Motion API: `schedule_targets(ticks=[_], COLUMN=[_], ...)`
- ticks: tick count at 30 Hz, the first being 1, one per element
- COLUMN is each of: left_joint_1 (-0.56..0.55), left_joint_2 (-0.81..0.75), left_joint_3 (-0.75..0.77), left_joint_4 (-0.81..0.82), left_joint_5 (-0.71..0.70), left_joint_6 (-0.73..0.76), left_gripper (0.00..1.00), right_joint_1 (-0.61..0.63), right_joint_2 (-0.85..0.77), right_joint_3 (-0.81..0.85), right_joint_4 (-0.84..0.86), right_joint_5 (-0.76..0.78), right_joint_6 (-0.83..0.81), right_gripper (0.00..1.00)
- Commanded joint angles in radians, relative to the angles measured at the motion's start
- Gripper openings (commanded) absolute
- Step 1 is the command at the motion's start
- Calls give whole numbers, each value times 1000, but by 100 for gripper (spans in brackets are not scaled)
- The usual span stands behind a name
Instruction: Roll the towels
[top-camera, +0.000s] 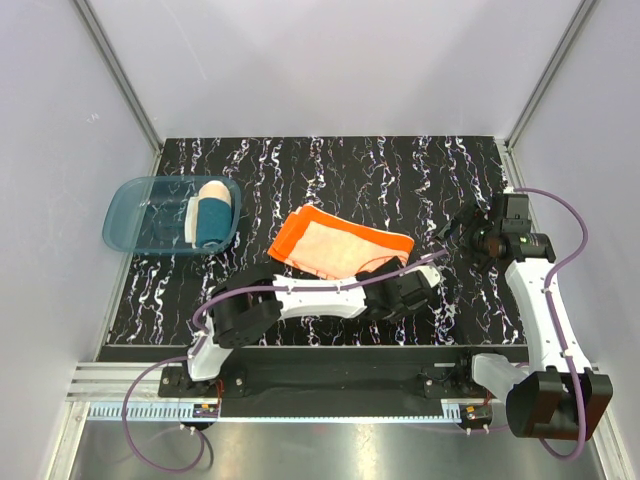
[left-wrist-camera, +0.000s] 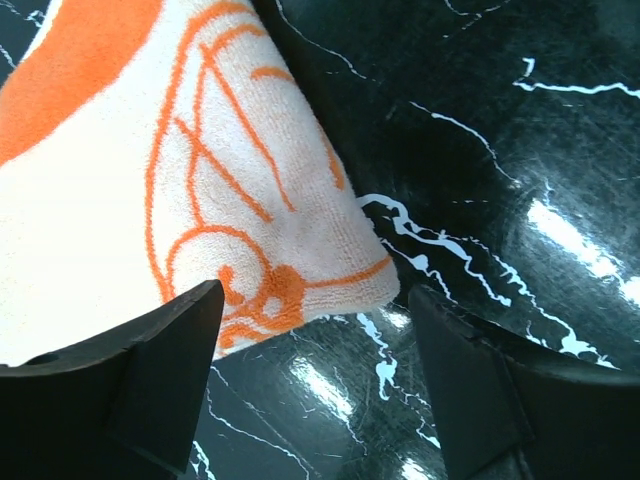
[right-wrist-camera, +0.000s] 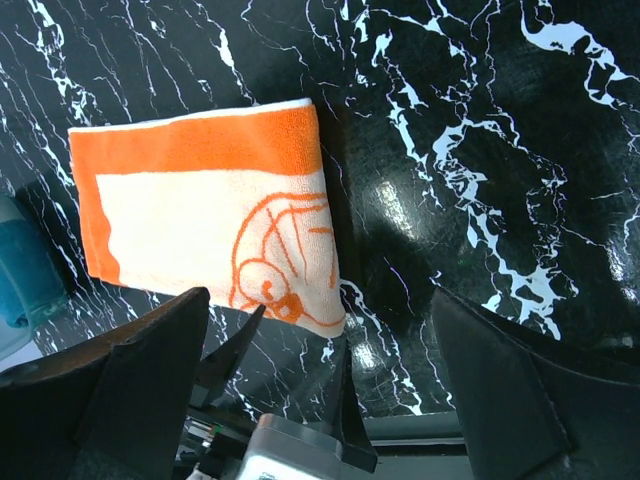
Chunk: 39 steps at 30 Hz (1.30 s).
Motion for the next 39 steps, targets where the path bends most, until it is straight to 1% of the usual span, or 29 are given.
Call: schedule_targets(ticks=[1, 6, 10, 12, 14, 15, 17, 18, 21, 22, 24, 25, 27, 28, 31, 32, 39], left_joint_1=[-10, -11, -13, -10, -8, -1, 6, 13, 29, 30, 35, 38, 42, 44, 55, 56, 61], left_joint_2=[6, 9, 40, 63, 75, 86, 92, 95, 95, 94, 87, 86, 86, 86, 66, 57, -101], left_joint_3=[23, 19, 41, 57, 61, 63, 60, 58, 48, 45, 35, 35, 35, 34, 12, 3, -115], left_joint_4=[31, 50, 31, 18, 21, 19, 25, 28, 42, 44, 57, 59, 60, 62, 82, 86, 184], left_joint_5=[42, 82, 64, 62, 73, 80, 91, 97, 113, 117, 119, 120, 128, 133, 159, 165, 246], left_joint_6=[-6, -14, -23, -28, -31, -37, -48, -54, -66, -68, -71, -71, -74, -75, -91, -103, -205], left_gripper=[78, 77, 76, 73, 69, 65, 62, 57, 47, 38, 32, 23, 18, 13, 1, 0, 0], right_joint_1=[-8, -8, -8, -8, -8, -8, -8, -8, -8, -8, -8, -8, -8, -8, -8, -8, -8], right_joint_2=[-1, -1, 0, -1, -3, -4, -4, -3, 0, 2, 7, 7, 7, 10, 11, 14, 33], right_joint_3=[0, -6, -12, -15, -15, -15, -15, -15, -13, -13, -13, -15, -16, -17, -15, -15, -16], right_joint_4=[34, 34, 39, 39, 40, 40, 39, 37, 40, 40, 43, 43, 45, 48, 51, 52, 71], right_joint_5=[-20, -18, -21, -23, -24, -23, -21, -21, -20, -21, -24, -26, -28, -29, -37, -40, -81], right_joint_6=[-7, -3, -1, -1, -4, -4, -9, -9, -10, -12, -12, -12, -12, -12, -10, -10, 11], right_gripper=[100, 100, 100, 100, 100, 100, 100, 100, 100, 100, 100, 100, 100, 100, 100, 100, 100])
